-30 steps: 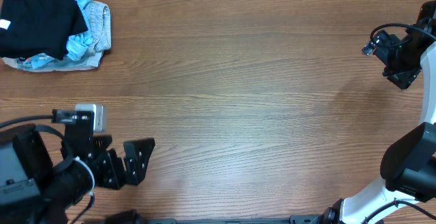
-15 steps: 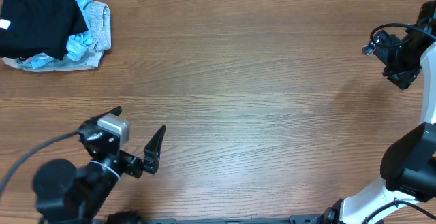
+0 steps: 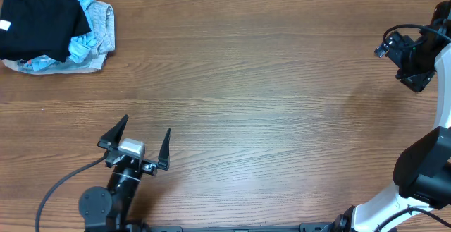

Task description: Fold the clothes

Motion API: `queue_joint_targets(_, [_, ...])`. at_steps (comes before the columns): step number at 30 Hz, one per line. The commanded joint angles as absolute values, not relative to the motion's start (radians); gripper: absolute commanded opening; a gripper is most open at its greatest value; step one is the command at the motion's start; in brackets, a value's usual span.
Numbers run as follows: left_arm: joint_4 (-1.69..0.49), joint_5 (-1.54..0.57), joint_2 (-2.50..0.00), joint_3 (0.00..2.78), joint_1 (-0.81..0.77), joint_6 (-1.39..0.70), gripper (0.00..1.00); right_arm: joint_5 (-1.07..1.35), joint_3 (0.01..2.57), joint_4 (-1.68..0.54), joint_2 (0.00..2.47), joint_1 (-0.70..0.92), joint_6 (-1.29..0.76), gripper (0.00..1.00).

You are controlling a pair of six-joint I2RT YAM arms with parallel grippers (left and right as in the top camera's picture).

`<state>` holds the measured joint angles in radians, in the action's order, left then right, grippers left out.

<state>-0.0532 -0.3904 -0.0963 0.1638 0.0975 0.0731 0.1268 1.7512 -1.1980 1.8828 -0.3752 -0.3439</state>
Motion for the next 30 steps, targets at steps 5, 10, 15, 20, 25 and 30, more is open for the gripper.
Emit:
queue_joint_targets(5, [0.037,-0.284,-0.003,0.034,0.083,0.067,1.0,0.124,1.772,-1.198,1.882,-0.375,-0.348,1.0])
queue_joint_targets(10, [0.087,-0.149,-0.003,0.007,0.044,0.065,1.0,0.124,1.772,-1.198,1.882,-0.375,-0.348,1.0])
queue_joint_targets(15, [0.092,-0.074,-0.003,0.005,0.032,0.044,1.0,0.124,1.772,-1.198,1.882,-0.376,-0.348,1.0])
queue_joint_targets(20, [-0.012,-0.075,-0.003,0.005,0.032,0.044,1.0,0.124,1.772,-1.198,1.882,-0.375,-0.348,1.0])
queue_joint_targets(25, [-0.07,-0.087,-0.003,0.005,0.032,0.036,1.0,0.124,1.772,-1.198,1.882,-0.376,-0.348,1.0])
queue_joint_targets(30, [-0.07,-0.086,-0.004,0.005,0.032,0.037,1.0,0.124,1.772,-1.198,1.882,-0.375,-0.348,1.0])
